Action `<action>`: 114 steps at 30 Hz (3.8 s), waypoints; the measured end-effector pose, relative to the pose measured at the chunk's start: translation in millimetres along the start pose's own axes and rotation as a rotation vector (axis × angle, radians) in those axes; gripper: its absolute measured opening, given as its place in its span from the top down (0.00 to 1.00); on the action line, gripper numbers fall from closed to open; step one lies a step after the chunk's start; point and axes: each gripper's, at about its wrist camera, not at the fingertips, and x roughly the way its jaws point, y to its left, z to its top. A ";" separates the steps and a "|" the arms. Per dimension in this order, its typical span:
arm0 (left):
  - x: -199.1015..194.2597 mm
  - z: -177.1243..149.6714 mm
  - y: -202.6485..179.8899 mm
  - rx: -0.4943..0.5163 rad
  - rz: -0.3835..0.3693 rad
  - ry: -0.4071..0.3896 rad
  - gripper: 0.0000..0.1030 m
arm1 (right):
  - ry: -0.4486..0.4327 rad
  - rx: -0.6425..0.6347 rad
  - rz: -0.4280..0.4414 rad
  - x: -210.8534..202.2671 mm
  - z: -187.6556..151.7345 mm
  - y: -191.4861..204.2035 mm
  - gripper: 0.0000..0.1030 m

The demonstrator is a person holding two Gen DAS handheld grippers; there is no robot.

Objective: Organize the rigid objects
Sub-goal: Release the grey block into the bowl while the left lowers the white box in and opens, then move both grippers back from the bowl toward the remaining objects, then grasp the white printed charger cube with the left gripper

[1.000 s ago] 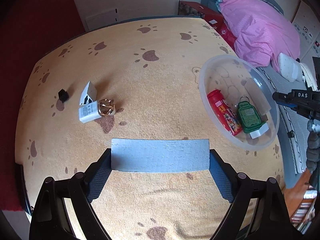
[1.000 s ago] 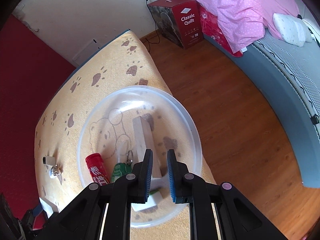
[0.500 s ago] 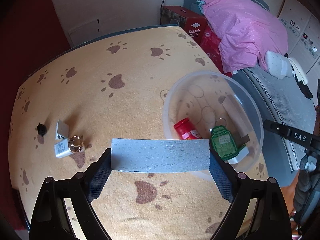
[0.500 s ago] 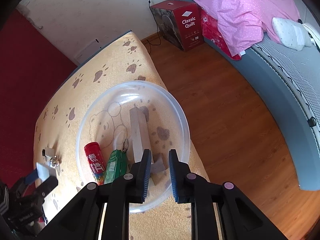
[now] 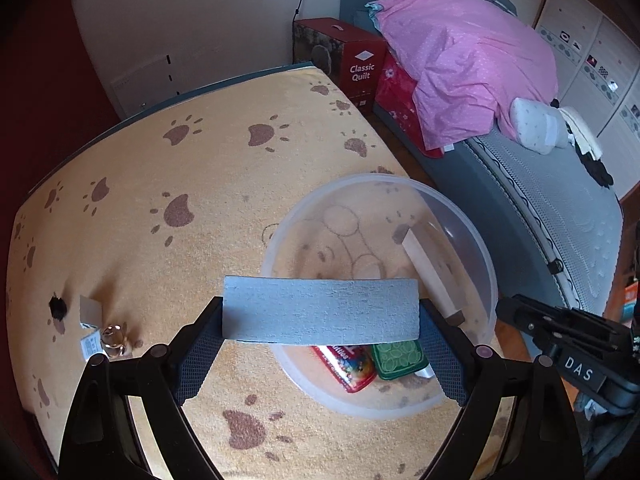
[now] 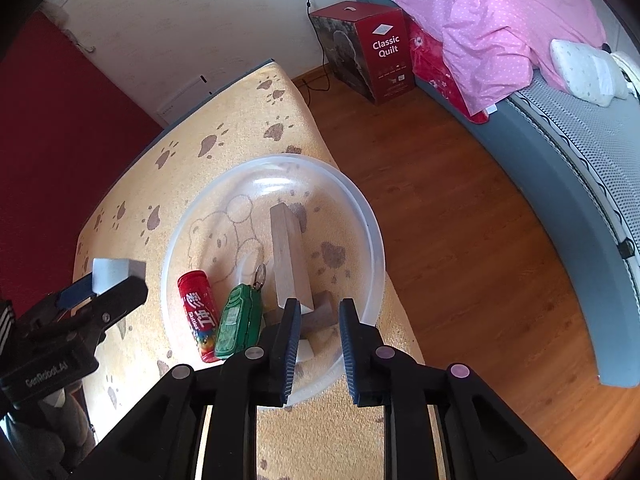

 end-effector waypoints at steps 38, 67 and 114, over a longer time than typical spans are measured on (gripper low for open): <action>-11.2 -38.2 75.7 -0.185 0.076 0.016 0.10 | 0.040 -0.068 0.043 10.7 -19.3 38.0 0.42; -1.7 -106.5 249.0 -0.479 0.283 0.095 0.04 | 0.102 -0.188 0.075 25.1 -45.1 108.6 0.36; -32.3 -153.6 292.4 -0.427 0.175 0.070 0.57 | 0.191 -0.441 0.123 105.6 -61.0 278.1 0.36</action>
